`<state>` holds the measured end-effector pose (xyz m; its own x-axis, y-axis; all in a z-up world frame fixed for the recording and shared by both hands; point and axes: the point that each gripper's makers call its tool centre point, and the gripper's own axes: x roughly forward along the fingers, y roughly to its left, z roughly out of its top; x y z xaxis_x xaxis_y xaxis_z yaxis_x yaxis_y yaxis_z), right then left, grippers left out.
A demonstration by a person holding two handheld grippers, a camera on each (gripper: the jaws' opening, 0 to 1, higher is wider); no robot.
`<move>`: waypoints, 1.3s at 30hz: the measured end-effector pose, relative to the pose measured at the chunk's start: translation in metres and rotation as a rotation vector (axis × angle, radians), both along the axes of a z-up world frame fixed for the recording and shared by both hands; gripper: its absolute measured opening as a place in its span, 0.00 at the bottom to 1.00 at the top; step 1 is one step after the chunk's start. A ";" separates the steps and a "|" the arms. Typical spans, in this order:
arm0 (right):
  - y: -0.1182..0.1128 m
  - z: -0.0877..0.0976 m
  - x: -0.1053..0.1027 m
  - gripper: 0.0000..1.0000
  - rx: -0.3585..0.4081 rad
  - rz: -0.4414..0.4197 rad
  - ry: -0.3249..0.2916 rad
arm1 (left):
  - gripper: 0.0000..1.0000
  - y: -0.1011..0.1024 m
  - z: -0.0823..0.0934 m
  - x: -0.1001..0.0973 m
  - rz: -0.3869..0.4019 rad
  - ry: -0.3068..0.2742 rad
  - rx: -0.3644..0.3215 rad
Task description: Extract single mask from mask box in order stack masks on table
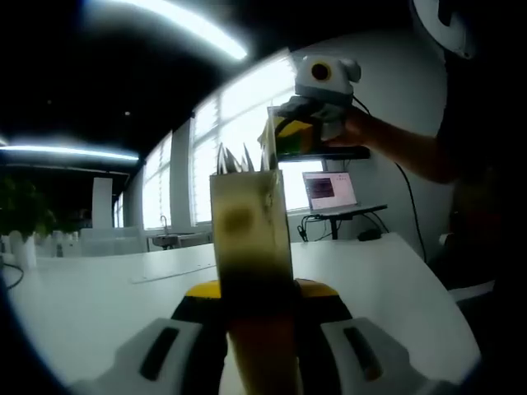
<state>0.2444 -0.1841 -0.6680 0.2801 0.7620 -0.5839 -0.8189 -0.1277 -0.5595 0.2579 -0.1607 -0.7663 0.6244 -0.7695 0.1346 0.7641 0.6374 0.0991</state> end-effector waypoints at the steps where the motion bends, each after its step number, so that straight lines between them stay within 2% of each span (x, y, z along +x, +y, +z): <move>1: 0.000 0.000 -0.001 0.00 0.022 -0.007 0.020 | 0.33 0.000 0.000 0.000 0.000 0.001 -0.001; 7: 0.000 0.000 -0.003 0.00 0.019 0.016 0.005 | 0.33 -0.001 0.000 -0.001 -0.002 0.001 0.000; 20: 0.000 0.004 -0.003 0.00 0.057 -0.033 0.032 | 0.32 -0.002 0.001 -0.002 -0.007 0.001 -0.001; 27: -0.001 0.016 0.001 0.00 0.157 -0.095 0.021 | 0.32 -0.001 0.000 -0.001 -0.004 0.006 -0.002; 32: -0.003 0.018 0.001 0.00 0.221 -0.135 0.023 | 0.32 -0.001 0.000 -0.001 0.000 0.001 0.004; 39: -0.005 0.022 0.001 0.00 0.266 -0.158 0.017 | 0.32 0.000 0.000 0.000 0.003 0.000 0.005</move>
<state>0.2454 -0.1892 -0.6460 0.3988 0.8367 -0.3754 -0.8267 0.1509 -0.5420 0.2583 -0.1602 -0.7663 0.6270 -0.7679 0.1313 0.7619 0.6396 0.1024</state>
